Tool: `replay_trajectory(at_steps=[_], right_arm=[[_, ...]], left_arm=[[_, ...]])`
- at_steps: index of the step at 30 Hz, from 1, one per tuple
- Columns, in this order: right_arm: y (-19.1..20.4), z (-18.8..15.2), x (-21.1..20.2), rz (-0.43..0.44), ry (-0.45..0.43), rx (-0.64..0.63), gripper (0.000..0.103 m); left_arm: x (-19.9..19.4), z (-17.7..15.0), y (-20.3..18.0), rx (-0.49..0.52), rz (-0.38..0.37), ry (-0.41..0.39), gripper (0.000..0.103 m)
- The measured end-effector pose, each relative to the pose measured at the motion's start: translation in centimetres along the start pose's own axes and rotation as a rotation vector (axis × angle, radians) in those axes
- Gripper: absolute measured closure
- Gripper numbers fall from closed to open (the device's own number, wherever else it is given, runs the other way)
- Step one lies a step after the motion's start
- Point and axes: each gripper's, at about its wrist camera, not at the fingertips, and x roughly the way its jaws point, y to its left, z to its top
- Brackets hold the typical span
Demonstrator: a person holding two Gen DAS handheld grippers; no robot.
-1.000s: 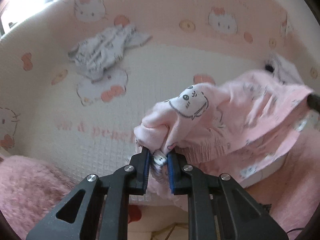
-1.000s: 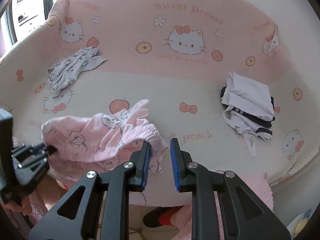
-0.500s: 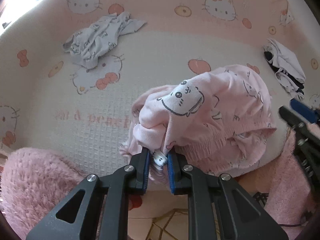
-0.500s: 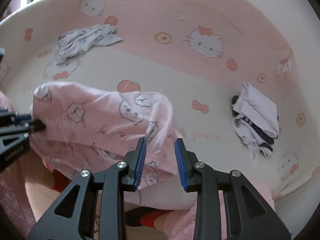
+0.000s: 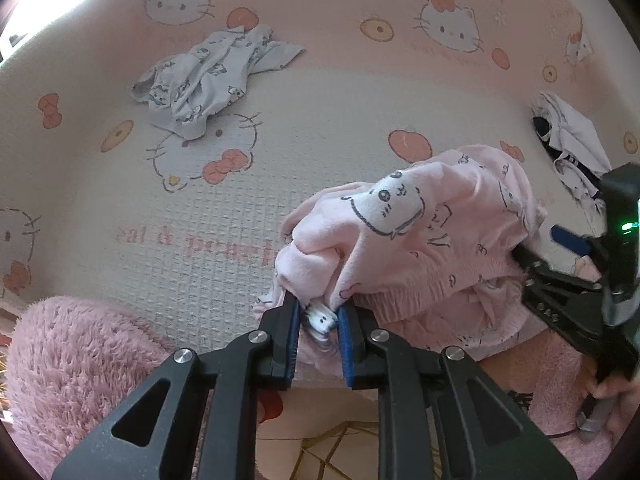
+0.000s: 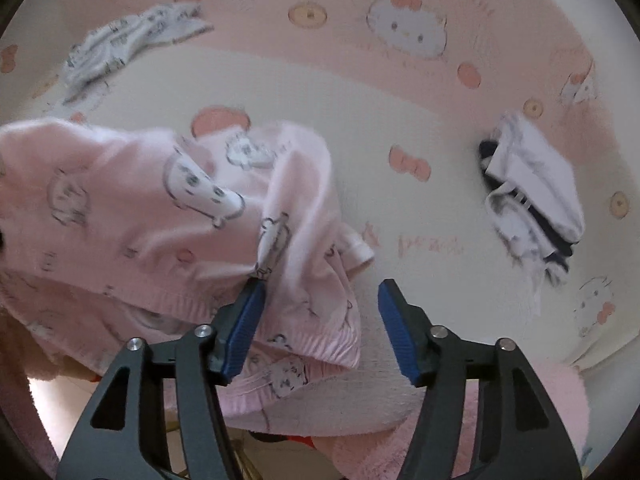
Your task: Fold clothes
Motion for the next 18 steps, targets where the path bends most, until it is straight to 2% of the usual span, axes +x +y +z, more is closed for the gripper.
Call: replay_trajectory(at_steps=[2, 4, 5, 6, 10, 12, 16, 18], right_arm=[[-0.6, 0.1, 0.3, -0.004, -0.010, 0.020, 0.043], [-1.5, 0.3, 0.0, -0.032, -0.041, 0.051, 0.055], [-2.1, 0.3, -0.5, -0.052, -0.067, 0.074, 0.055], [-2.6, 0.4, -1.0, -0.068, -0.094, 0.098, 0.055], [-3.7, 0.2, -1.7, -0.108, -0.111, 0.127, 0.055], [-3.4, -0.1, -1.6, -0.101, -0.089, 0.117, 0.055], [-2.5, -0.3, -1.7, -0.100, -0.083, 0.065, 0.055], [-1.9, -0.1, -2.1, -0.100, -0.090, 0.041, 0.053]], left_arm=[[-0.2, 0.3, 1.1, -0.063, -0.020, -0.020, 0.080], [-0.8, 0.6, 2.5, -0.129, -0.020, -0.058, 0.075], [-1.0, 0.7, 3.1, -0.157, -0.019, -0.075, 0.070], [-1.0, 0.8, 3.6, -0.167, -0.016, -0.080, 0.069], [-0.4, 0.8, 3.8, -0.144, -0.005, -0.050, 0.069], [-0.4, 0.6, 3.2, -0.106, 0.016, -0.049, 0.069], [-1.2, 0.4, 1.6, -0.031, 0.062, -0.088, 0.068], [-2.2, 0.4, 1.0, -0.011, 0.071, -0.138, 0.063]])
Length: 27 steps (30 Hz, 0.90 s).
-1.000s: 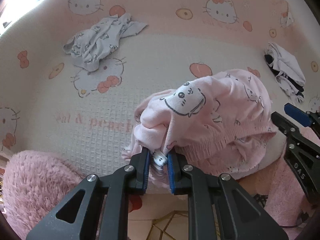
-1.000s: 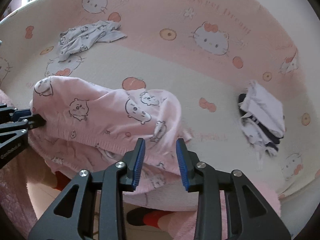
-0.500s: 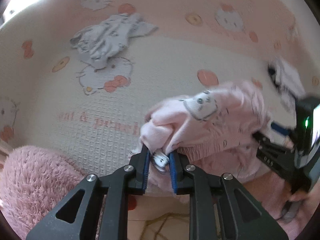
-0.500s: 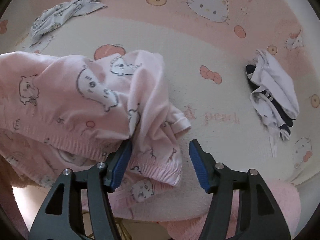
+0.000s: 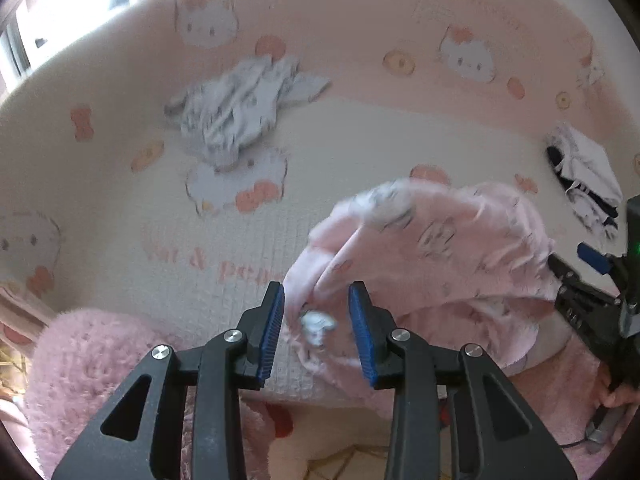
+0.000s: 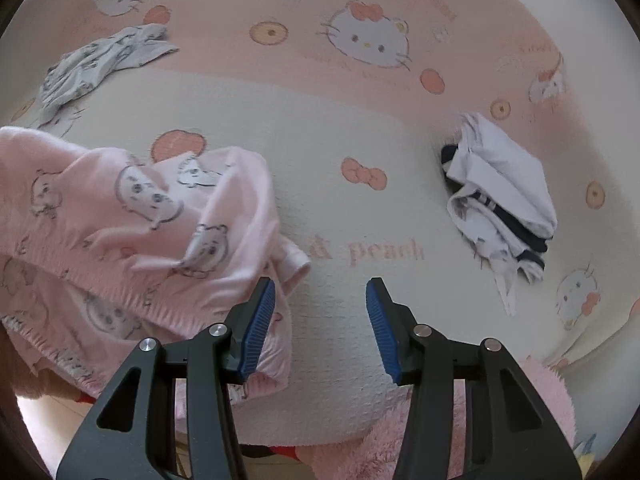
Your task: Fold clothes
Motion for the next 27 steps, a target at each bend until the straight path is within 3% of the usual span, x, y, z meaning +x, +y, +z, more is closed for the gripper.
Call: replay_trajectory(at_steps=[1, 2, 10, 15, 17, 21, 24, 27], right_arm=[[0.3, 0.0, -0.3, 0.001, 0.000, -0.013, 0.053], [0.5, -0.1, -0.6, 0.006, -0.001, -0.020, 0.053], [1.1, -0.2, -1.0, 0.065, 0.018, -0.029, 0.046], [0.7, -0.5, 0.5, 0.101, 0.066, -0.005, 0.046], [0.2, -0.6, 1.5, 0.120, 0.094, 0.022, 0.046], [-0.9, -0.7, 2.4, 0.102, 0.116, 0.081, 0.046], [-1.3, -0.9, 2.7, 0.169, 0.138, 0.100, 0.046], [-1.0, -1.3, 2.9, 0.257, 0.172, 0.086, 0.046]], left_arm=[[-0.5, 0.1, -0.3, 0.013, 0.002, -0.023, 0.055], [-0.6, 0.2, -0.7, 0.033, 0.006, -0.039, 0.054], [0.4, -0.3, -2.8, 0.120, 0.020, -0.008, 0.054], [-1.6, 0.3, -2.8, 0.132, 0.036, -0.126, 0.054], [-0.7, 0.5, -2.9, 0.164, -0.048, -0.065, 0.054], [2.3, -0.7, -3.8, 0.242, -0.102, 0.085, 0.054], [4.2, -1.2, -4.8, 0.318, -0.001, 0.141, 0.054], [5.0, -0.4, -3.4, 0.275, 0.167, 0.130, 0.054]])
